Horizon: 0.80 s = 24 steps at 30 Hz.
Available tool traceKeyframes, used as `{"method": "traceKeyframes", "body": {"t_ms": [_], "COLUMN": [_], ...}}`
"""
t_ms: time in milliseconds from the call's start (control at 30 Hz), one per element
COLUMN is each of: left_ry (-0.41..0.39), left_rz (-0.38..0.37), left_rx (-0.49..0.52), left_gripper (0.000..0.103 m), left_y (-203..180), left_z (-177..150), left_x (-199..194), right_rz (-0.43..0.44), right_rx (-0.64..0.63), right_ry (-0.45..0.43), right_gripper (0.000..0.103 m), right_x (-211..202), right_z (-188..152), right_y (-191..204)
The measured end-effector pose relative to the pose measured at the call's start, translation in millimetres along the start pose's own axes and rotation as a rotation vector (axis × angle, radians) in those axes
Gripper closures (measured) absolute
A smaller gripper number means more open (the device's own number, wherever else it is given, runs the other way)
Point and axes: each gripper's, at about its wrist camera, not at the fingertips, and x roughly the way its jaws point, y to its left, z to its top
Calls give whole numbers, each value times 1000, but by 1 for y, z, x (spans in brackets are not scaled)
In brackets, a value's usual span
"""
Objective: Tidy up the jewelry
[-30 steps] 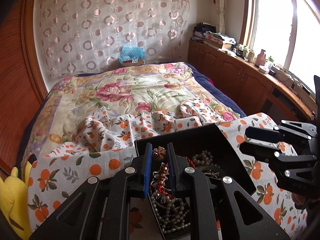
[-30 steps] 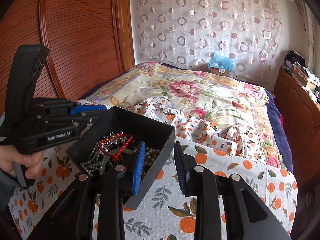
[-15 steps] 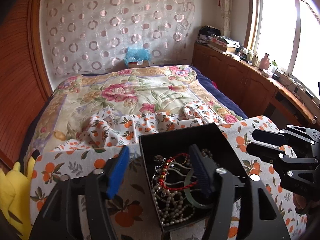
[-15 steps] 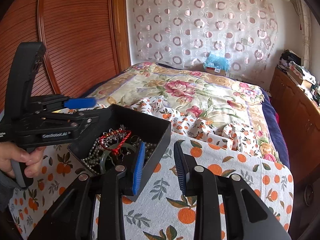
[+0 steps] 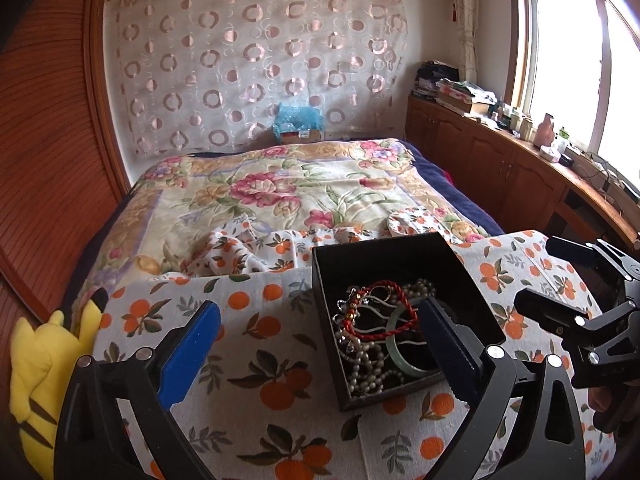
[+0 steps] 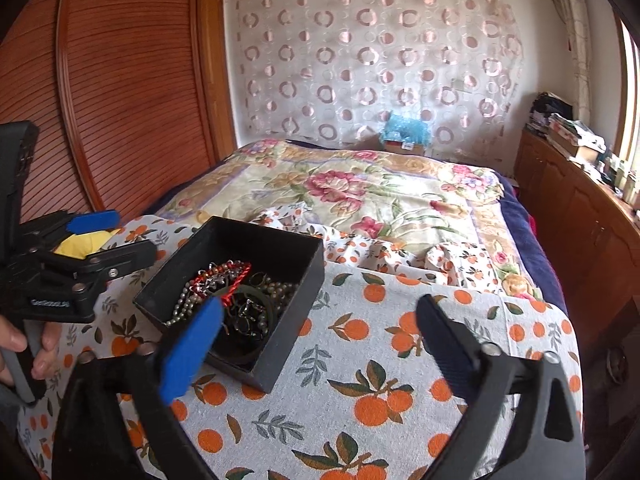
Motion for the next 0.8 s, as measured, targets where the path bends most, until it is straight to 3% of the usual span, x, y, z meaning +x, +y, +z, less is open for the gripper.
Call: {"method": "traceKeyframes", "body": {"t_ms": [300,800], "left_ry": [11,-83], "left_rz": [18,19], "left_rx": [-17,-24], "left_gripper": [8,8], "left_y": [-5,-25], "left_z": [-23,-55], "left_x": [-28,-109], "right_rz": [-34,-73], "right_rx": [32,51], "right_ry": [-25,-116], "right_gripper": [3,3], "right_x": [-21,-94], "right_z": [-14,-40], "right_y": [6,26]}}
